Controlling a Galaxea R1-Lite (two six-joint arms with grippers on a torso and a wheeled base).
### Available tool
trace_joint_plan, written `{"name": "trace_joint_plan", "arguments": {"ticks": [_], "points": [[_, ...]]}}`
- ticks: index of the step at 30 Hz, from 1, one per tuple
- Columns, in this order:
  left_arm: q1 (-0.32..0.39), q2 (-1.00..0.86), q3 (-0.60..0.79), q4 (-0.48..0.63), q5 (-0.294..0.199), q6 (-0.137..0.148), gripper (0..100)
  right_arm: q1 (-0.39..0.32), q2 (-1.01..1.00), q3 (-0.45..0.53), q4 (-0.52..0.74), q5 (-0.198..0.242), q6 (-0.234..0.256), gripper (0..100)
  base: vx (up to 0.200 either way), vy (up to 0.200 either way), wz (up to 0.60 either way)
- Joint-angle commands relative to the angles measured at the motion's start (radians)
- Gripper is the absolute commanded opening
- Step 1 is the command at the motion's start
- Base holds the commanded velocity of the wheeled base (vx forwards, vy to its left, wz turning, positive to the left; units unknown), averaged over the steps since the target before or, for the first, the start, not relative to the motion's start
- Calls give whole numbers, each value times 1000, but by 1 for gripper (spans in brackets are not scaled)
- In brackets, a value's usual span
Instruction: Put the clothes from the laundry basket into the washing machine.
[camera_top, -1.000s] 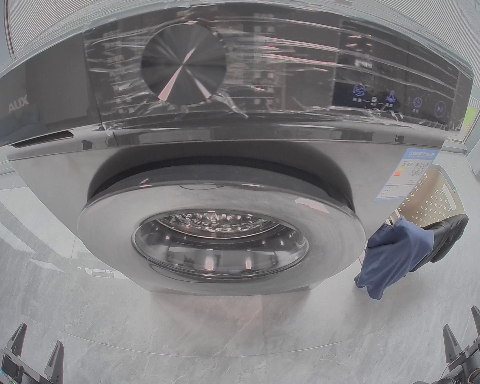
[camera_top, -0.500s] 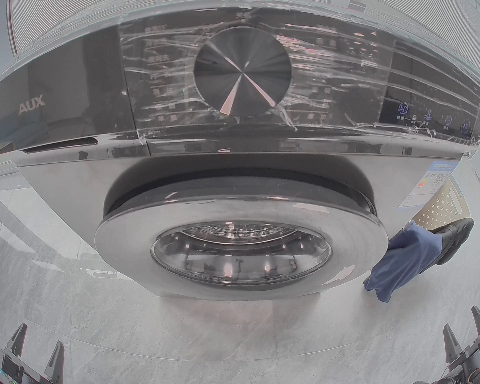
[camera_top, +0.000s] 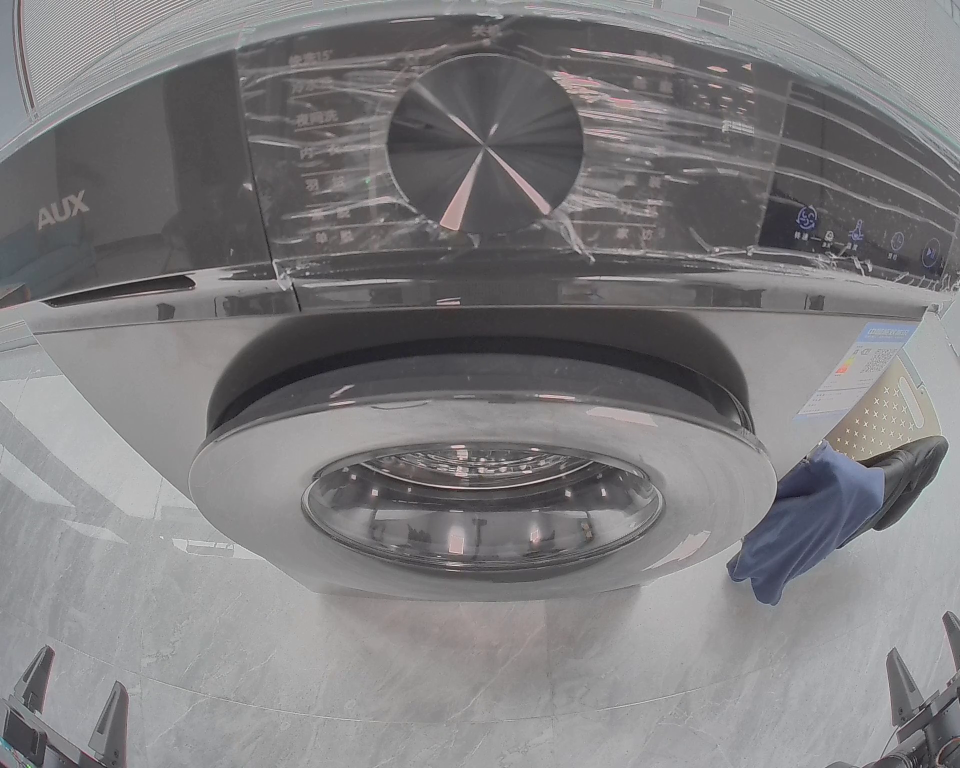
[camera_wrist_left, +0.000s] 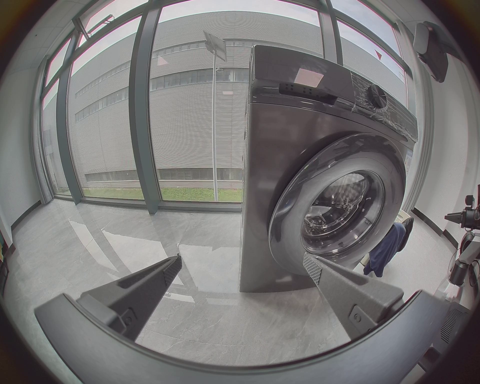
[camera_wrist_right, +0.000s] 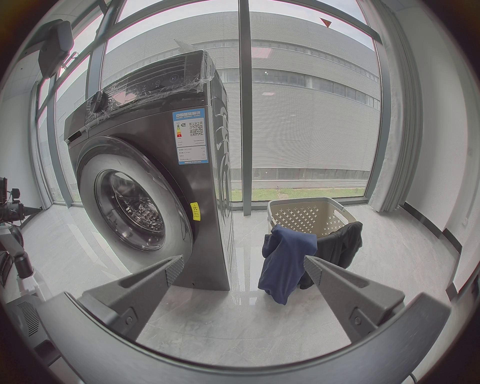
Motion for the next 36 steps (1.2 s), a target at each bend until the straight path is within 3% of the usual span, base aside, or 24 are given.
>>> {"name": "trace_joint_plan", "arguments": {"ticks": [1,5,19,21,22,23,25,26,28,29,31,33,34,36], "points": [[0,-10,15,0,0,-1,100,-1,-16,18,-1,1,0,100,0,0,0],[0,-10,15,0,0,-1,100,0,-16,18,-1,1,0,100,150,0,0],[0,-10,15,0,2,-1,100,-3,-16,18,-14,1,4,100,0,0,0],[0,-10,15,0,2,-1,100,-1,-16,-42,-60,4,6,100,0,0,0],[0,-10,15,0,2,-1,100,3,-2,-119,-80,-1,13,100,0,0,0],[0,-10,15,0,2,-1,100,3,-2,-119,-80,-1,13,100,0,0,0],[0,-10,15,0,2,-1,100,22,131,-189,-36,-7,90,100,0,0,0],[0,-10,15,0,0,-1,100,23,140,-188,-28,-4,101,100,0,0,0],[0,-10,15,0,2,-1,100,62,226,-137,30,18,176,100,0,0,0],[0,-10,15,0,2,-1,100,81,255,-119,30,30,182,100,0,0,0],[0,-10,15,0,2,-1,100,143,311,-84,12,59,168,100,0,0,0],[0,-10,15,0,2,-1,100,158,321,-74,7,64,155,100,0,0,0],[0,-10,15,0,2,-1,100,229,370,-53,-11,88,75,100,0,0,0],[0,-10,15,0,2,-1,100,262,450,-59,-40,93,61,100,0,0,0]]}}
